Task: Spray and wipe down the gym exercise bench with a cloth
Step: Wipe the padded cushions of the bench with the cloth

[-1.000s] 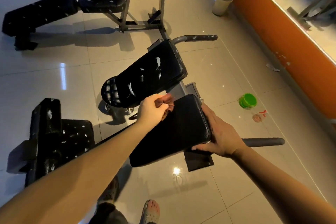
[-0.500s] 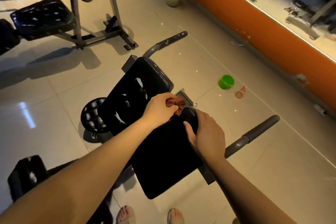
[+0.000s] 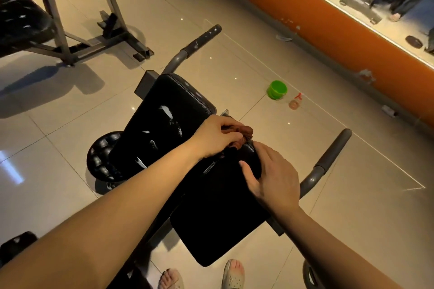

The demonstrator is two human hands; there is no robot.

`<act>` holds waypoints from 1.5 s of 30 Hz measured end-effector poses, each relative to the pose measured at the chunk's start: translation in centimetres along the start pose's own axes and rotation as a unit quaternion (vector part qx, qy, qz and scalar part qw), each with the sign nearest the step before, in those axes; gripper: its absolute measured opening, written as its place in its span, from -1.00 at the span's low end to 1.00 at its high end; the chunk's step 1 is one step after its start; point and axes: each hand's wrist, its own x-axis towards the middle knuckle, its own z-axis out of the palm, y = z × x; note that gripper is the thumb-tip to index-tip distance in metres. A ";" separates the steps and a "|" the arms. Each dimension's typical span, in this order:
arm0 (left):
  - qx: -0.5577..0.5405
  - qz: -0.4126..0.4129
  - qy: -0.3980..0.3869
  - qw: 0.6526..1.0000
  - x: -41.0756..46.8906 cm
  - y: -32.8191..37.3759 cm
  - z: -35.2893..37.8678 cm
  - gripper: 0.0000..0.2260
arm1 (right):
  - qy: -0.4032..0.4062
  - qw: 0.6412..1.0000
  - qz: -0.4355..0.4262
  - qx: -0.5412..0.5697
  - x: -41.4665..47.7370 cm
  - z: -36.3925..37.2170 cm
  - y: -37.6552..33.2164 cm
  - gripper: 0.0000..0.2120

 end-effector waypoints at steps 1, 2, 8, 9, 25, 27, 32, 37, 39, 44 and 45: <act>0.019 -0.001 0.001 1.000 0.0 0.0 -0.1 -0.76 | -0.001 1.000 0.002 0.006 0.1 0.0 0.0 -0.43; 0.045 -0.007 0.005 0.999 0.1 0.0 -0.2 -0.76 | -0.003 1.000 0.005 0.010 0.1 0.0 -0.1 -0.43; 0.103 -0.013 0.013 0.994 1.0 -0.1 0.3 -0.79 | -0.002 1.000 0.012 0.007 0.0 0.2 0.1 -0.43; 0.071 -0.010 0.004 0.997 1.0 0.0 0.5 -0.78 | -0.003 1.000 0.013 0.007 0.0 0.2 0.0 -0.43; -0.067 -0.038 0.096 0.992 -1.8 -4.5 1.7 -0.71 | -0.015 1.000 0.020 0.013 0.0 0.3 0.0 -0.38; -0.070 -0.004 0.090 0.993 -0.8 -3.0 2.0 -0.69 | -0.010 1.000 0.019 0.003 0.0 0.4 0.0 -0.39; -0.029 -0.012 0.049 0.998 -2.4 -5.8 0.7 -0.74 | -0.002 1.000 0.022 0.002 0.1 0.4 -0.1 -0.39; -0.023 -0.081 0.059 0.995 -6.1 -10.4 -0.2 -0.72 | 0.007 1.000 0.027 0.003 0.0 0.3 -0.4 -0.41; -0.065 -0.044 0.084 0.993 -5.1 -8.8 0.5 -0.72 | 0.009 1.000 0.026 0.005 -0.1 0.2 -0.5 -0.42; -0.067 0.000 0.088 0.994 -5.8 -8.8 1.1 -0.72 | 0.017 0.999 0.031 0.013 -0.2 0.0 -0.8 -0.43; -0.052 -0.018 0.079 0.995 -7.2 -10.5 0.7 -0.72 | 0.023 0.999 0.030 0.010 -0.2 0.0 -0.9 -0.43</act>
